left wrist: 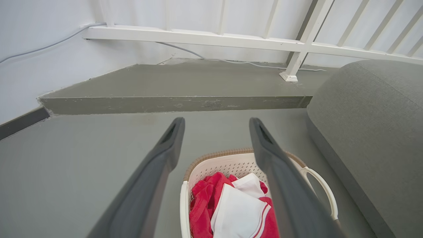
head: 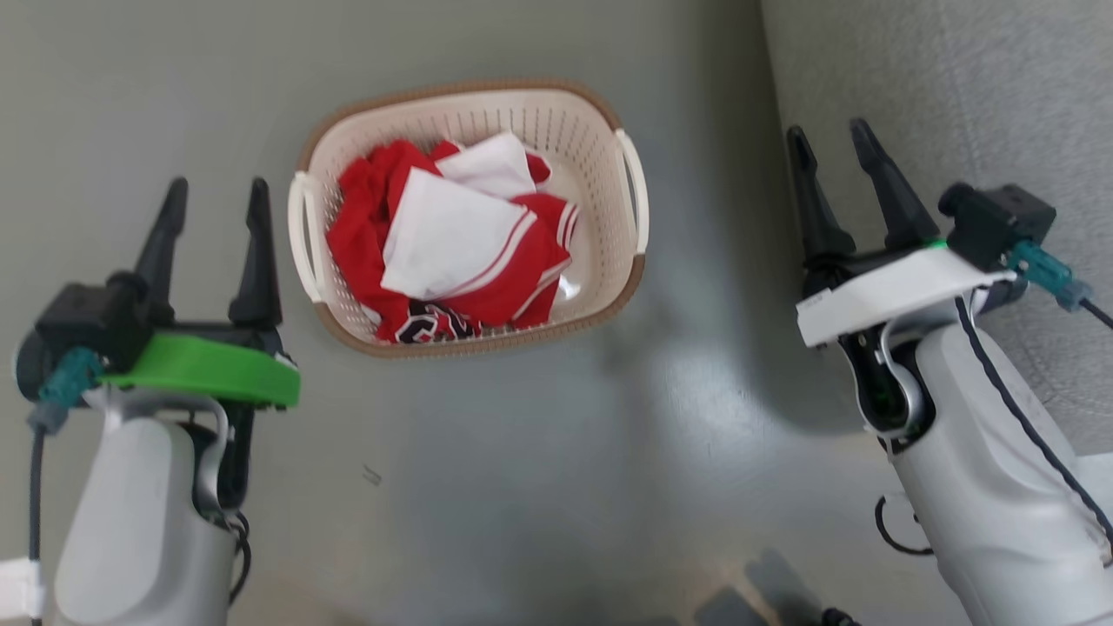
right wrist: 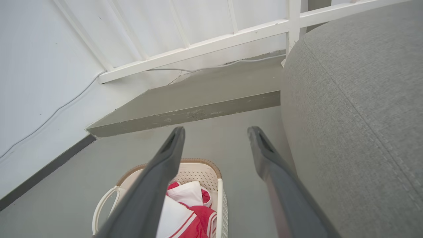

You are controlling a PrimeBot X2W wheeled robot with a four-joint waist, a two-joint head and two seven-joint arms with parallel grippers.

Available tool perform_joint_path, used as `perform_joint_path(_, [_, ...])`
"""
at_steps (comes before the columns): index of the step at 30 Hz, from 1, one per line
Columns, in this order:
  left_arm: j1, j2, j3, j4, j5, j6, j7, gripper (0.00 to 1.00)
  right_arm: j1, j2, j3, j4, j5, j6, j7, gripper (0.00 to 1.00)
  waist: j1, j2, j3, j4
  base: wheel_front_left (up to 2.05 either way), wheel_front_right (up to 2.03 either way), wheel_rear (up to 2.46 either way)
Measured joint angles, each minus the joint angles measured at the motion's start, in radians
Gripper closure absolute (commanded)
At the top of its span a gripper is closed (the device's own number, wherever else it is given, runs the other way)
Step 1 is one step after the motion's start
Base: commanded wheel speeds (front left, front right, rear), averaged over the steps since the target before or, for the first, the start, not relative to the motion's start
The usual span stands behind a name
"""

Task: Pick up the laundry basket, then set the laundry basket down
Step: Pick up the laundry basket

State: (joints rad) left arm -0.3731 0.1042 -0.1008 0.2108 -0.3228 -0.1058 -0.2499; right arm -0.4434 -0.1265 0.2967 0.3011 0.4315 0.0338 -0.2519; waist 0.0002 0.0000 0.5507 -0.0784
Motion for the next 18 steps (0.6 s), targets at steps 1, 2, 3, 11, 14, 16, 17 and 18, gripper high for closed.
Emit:
perform_joint_path(1, [-0.013,0.003,0.0,0.007,0.004,0.0,0.001,0.0,-0.011,0.002,0.002,0.007,0.0,0.001,0.0,0.0,0.0,0.0,0.013,-0.001,0.0,0.0,0.0])
perform_joint_path(2, [-0.026,0.006,0.0,0.013,0.004,0.0,0.003,0.0,-0.023,0.004,0.005,0.016,0.0,0.001,0.0,0.0,0.0,0.0,0.027,-0.001,0.0,0.0,0.0])
perform_joint_path(3, [-0.037,0.007,0.0,0.018,0.004,-0.001,0.003,0.0,-0.034,0.006,0.007,0.025,0.0,0.002,0.0,0.0,0.0,0.0,0.04,-0.002,0.0,0.0,0.0])
perform_joint_path(11, [-0.126,0.013,0.0,0.093,0.004,-0.008,0.013,0.0,-0.121,0.024,0.025,0.11,0.0,0.01,0.011,0.0,0.0001,0.0,0.138,-0.001,0.0,0.0,0.0])
perform_joint_path(14, [-0.157,0.016,0.0,0.128,0.004,-0.008,0.018,0.0,-0.165,0.031,0.036,0.148,0.0,0.018,0.021,0.0,0.0,0.0,0.17,0.001,0.0,0.0,0.0])
perform_joint_path(16, [-0.177,0.016,0.0,0.149,0.003,-0.008,0.021,0.0,-0.192,0.035,0.038,0.167,0.0,0.018,0.024,0.0,0.0,0.0,0.19,0.003,0.0,0.0,0.0])
perform_joint_path(17, [-0.188,0.016,-0.001,0.16,0.003,-0.008,0.021,0.0,-0.206,0.035,0.04,0.177,0.0,0.018,0.024,0.0,0.0,0.0,0.2,0.004,0.0,0.0,0.0])
perform_joint_path(18, [-0.199,0.016,-0.002,0.172,0.003,-0.008,0.022,0.0,-0.219,0.035,0.041,0.187,0.0,0.018,0.026,0.0,0.0,0.0,0.209,0.006,0.0,0.0,0.0])
